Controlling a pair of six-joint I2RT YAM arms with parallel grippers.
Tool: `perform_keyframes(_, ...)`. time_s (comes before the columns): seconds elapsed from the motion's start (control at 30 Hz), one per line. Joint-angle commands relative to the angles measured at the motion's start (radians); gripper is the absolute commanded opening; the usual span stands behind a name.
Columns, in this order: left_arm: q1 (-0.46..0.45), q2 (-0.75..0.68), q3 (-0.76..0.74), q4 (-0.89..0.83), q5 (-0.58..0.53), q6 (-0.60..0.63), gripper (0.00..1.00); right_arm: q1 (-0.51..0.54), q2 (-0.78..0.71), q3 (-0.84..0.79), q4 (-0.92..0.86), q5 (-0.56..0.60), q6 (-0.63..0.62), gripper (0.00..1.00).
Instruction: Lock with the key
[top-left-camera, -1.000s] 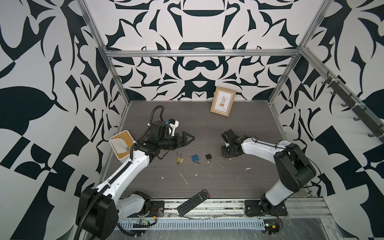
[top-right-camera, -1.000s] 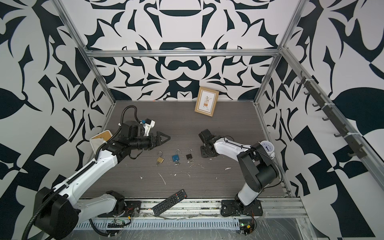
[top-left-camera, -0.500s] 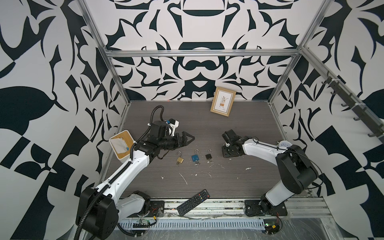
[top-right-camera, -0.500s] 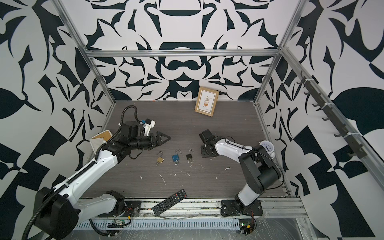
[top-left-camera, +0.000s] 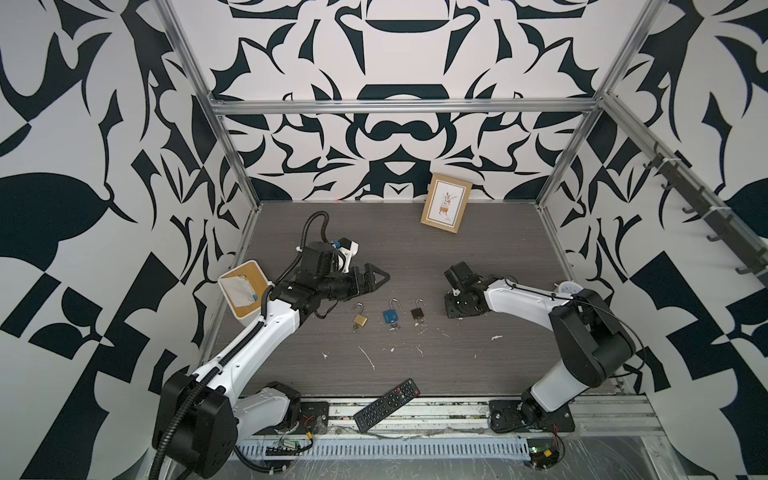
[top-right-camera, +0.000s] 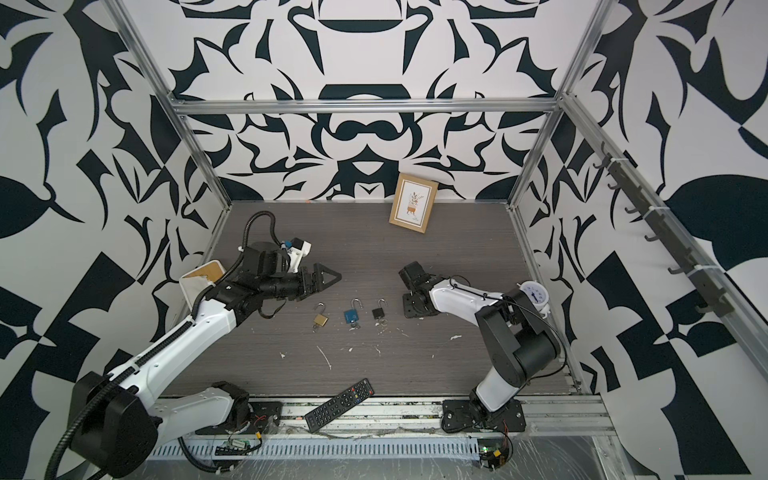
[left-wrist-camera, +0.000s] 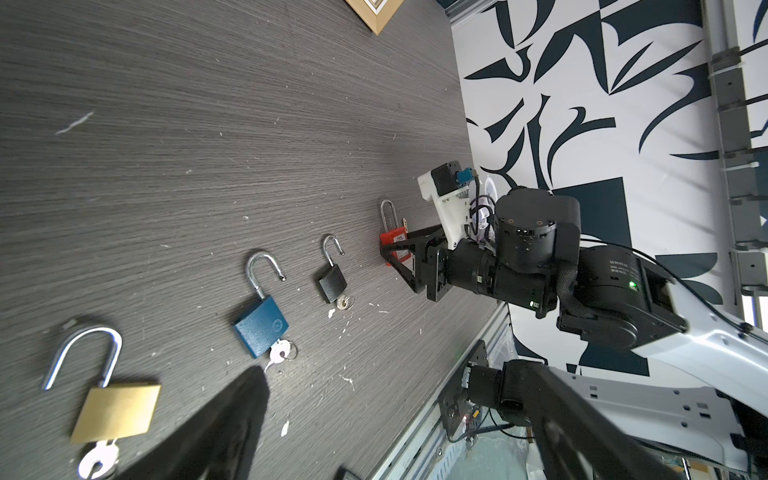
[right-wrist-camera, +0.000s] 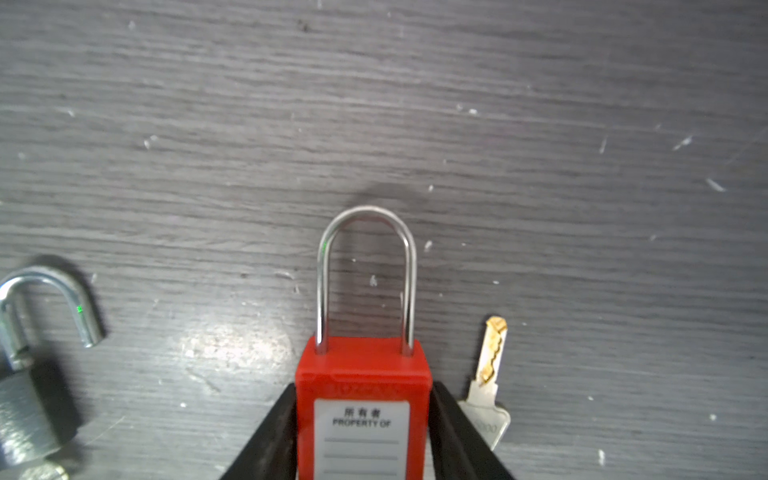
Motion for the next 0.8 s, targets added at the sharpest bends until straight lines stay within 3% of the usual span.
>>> perform_keyframes(0.0, -0.001, 0.006, -0.011, -0.003, 0.016, 0.014, 0.99, 0.0, -0.062, 0.003, -0.027, 0.03, 0.015, 0.53)
perform_keyframes(0.17, 0.0, -0.004, -0.012, -0.001, 0.013, 0.007, 1.0, 0.017, -0.145, 0.056, -0.107, 0.047, 0.022, 0.52)
perform_keyframes(0.3, -0.001, -0.053, -0.061, 0.052, 0.012, -0.012, 1.0, 0.097, -0.195, 0.119, -0.145, 0.034, 0.024, 0.5)
perform_keyframes(0.53, 0.0, -0.195, -0.173, 0.176, 0.006, -0.057, 1.0, 0.283, -0.063, 0.256, -0.202, 0.052, 0.021, 0.5)
perform_keyframes(0.77, -0.001, -0.202, -0.162, 0.131, 0.008, -0.027, 0.99, 0.308, 0.062, 0.288, -0.175, 0.046, 0.019, 0.52)
